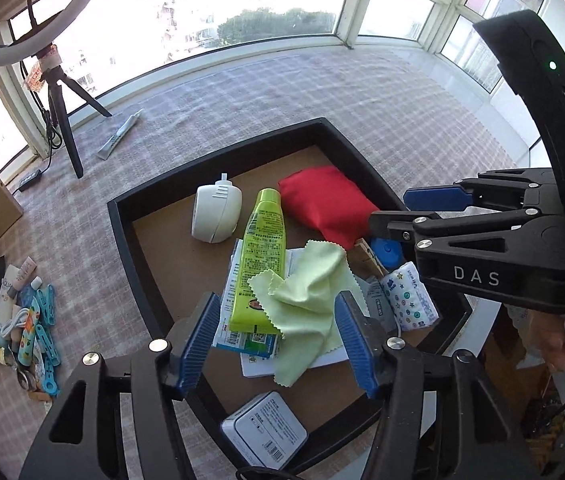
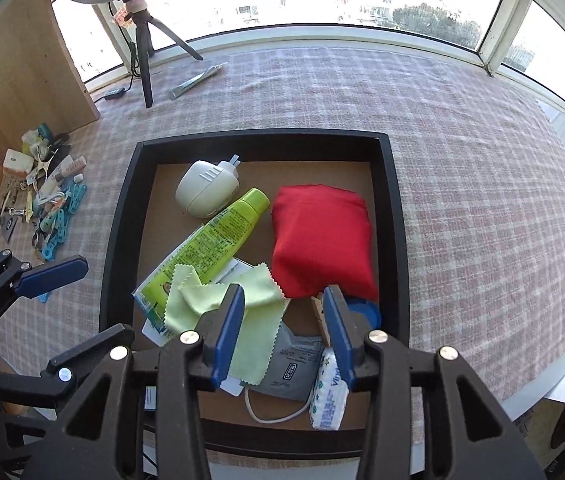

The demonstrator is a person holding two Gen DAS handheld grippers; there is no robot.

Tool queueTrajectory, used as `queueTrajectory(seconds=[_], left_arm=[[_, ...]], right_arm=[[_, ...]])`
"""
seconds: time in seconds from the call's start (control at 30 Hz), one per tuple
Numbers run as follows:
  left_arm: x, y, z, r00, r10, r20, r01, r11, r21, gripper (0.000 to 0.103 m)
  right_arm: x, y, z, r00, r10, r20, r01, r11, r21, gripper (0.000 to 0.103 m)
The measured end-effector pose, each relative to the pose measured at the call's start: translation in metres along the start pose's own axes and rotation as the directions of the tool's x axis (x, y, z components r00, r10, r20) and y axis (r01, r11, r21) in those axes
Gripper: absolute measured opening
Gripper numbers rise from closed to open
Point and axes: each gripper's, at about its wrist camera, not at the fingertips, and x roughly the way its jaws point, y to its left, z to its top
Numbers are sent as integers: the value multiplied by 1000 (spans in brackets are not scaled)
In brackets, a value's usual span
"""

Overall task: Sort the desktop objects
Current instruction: 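Carry the clothespin and green cloth into the black tray and open both grippers, then move both grippers back over the pile toward the grey pouch and blue clip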

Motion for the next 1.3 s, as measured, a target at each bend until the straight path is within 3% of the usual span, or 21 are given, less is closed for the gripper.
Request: queueTrajectory(seconds=[0.4, 0.7, 0.97, 1.3], left_arm=[[-17, 71, -20, 999, 54, 5, -53, 991, -120, 53], [-40, 172, -55, 991, 135, -8, -132, 948, -290, 53], [-61, 272, -100, 976, 214, -42, -210, 871, -443, 53], [-79, 402, -180, 960, 259, -108, -265, 712, -650, 50]], right_arm=[[7, 56, 21, 999, 46, -3, -46, 996, -82, 41], [23, 128, 44, 995, 97, -23, -100, 982, -162, 40], [43, 203, 64, 986, 154, -62, -163, 963, -214, 40], [88, 287, 75, 960, 224, -170, -257, 944, -208, 39]])
